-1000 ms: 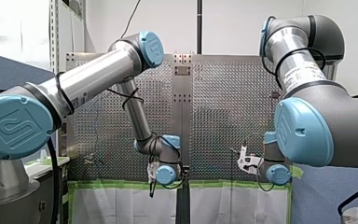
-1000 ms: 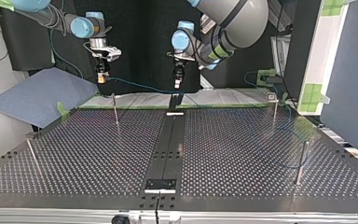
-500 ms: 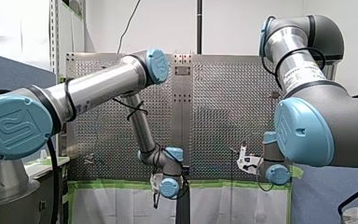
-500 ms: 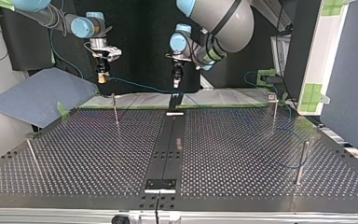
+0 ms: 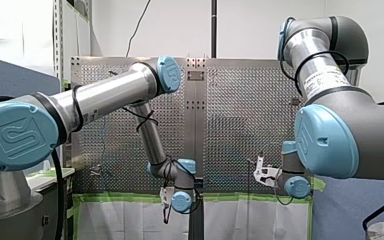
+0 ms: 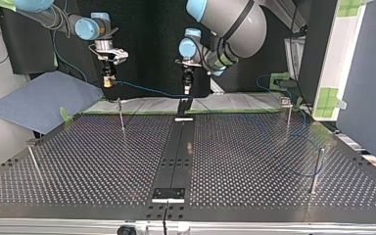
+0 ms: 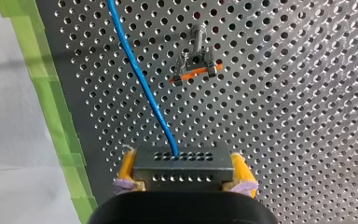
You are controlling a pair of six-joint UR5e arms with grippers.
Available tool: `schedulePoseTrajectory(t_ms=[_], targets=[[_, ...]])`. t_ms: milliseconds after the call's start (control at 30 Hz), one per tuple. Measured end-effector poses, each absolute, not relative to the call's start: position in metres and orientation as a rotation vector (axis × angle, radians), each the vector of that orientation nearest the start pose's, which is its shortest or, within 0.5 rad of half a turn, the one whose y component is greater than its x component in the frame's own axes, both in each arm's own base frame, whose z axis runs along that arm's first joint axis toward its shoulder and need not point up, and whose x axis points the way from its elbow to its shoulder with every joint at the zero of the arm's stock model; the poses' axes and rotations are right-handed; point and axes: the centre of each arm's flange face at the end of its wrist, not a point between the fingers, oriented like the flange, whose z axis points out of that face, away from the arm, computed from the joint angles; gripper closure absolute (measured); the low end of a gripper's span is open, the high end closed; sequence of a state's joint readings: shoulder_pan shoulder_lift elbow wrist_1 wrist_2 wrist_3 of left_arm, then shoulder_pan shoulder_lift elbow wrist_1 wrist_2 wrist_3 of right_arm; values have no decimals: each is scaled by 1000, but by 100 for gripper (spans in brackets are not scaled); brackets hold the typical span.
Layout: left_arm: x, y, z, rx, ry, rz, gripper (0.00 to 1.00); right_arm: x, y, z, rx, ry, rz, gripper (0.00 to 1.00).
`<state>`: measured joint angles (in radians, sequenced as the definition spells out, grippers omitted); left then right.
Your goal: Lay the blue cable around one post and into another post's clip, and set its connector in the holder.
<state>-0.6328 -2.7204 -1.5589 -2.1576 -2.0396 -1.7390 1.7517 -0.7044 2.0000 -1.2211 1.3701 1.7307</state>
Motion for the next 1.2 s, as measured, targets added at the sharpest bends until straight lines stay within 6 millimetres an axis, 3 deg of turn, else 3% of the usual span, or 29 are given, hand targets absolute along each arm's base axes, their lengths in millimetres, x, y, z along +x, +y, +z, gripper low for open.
schedulePoseTrajectory(t_ms=[700, 800, 867, 900, 967, 1000, 1067, 1100, 1133, 1200], targets=[[485, -454, -113, 40, 1682, -119, 0, 246, -484, -47, 1492, -1209, 1556, 100], [486, -454, -112, 38, 1684, -116, 8, 246, -484, -46, 1492, -1208, 1556, 100], [486, -454, -112, 38, 1685, -115, 29, 246, -484, -46, 1492, -1208, 1556, 100], [486, -453, -112, 38, 1686, -114, 29, 246, -484, -46, 1492, -1208, 1556, 100], [486, -453, -112, 38, 1686, -114, 52, 246, -484, -46, 1492, -1208, 1557, 100], [486, -453, -112, 38, 1686, -115, 52, 246, -484, -46, 1492, -1208, 1556, 100], [486, -454, -112, 37, 1686, -118, 73, 246, -484, -46, 1492, -1208, 1556, 100], [486, -454, -112, 38, 1685, -121, 73, 246, -484, -46, 1492, -1207, 1556, 100], [486, -454, -112, 40, 1685, -126, 82, 246, -484, -46, 1492, -1206, 1556, 100], [486, -455, -112, 43, 1686, -134, 85, 246, -485, -46, 1492, -1205, 1555, 100]])
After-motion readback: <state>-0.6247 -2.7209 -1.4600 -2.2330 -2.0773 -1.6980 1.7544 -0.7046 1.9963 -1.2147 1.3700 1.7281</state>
